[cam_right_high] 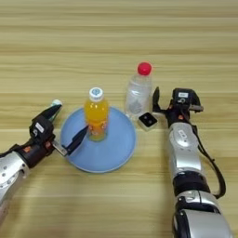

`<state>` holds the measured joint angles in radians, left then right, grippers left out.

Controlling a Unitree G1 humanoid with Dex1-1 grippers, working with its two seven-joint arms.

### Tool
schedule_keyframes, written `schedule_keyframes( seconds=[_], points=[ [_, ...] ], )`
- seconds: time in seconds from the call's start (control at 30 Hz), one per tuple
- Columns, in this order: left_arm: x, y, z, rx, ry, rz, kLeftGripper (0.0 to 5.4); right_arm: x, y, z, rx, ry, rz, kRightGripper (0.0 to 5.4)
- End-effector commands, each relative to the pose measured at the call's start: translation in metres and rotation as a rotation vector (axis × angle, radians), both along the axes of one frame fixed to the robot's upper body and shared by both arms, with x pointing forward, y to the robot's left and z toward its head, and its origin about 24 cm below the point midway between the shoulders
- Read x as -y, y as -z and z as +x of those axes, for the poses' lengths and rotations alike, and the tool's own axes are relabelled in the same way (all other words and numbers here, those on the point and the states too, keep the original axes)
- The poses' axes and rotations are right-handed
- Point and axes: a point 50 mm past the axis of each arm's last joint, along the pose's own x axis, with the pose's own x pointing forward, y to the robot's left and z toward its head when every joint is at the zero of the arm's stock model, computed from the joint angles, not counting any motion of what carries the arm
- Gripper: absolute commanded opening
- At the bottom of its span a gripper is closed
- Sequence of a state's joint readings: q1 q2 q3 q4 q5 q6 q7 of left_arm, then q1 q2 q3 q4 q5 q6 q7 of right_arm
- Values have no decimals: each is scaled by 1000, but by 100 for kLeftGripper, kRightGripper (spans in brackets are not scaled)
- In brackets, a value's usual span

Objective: Move the objects on the table

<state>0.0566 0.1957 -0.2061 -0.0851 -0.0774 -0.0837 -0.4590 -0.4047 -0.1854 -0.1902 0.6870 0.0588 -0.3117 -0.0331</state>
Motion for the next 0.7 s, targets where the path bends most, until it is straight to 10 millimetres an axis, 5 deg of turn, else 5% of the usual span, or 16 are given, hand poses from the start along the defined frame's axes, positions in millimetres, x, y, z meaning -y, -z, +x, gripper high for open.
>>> schedule_keyframes(
  seconds=[0.03, 0.7],
  points=[
    [-10, -2, 6, 14, -6, 40, 539, -4, -2, 4, 6, -5, -1, 540],
    [-42, 4, 55, 8, -473, -53, 539, 2, -2, 2, 18, 17, 4, 540]
  ],
)
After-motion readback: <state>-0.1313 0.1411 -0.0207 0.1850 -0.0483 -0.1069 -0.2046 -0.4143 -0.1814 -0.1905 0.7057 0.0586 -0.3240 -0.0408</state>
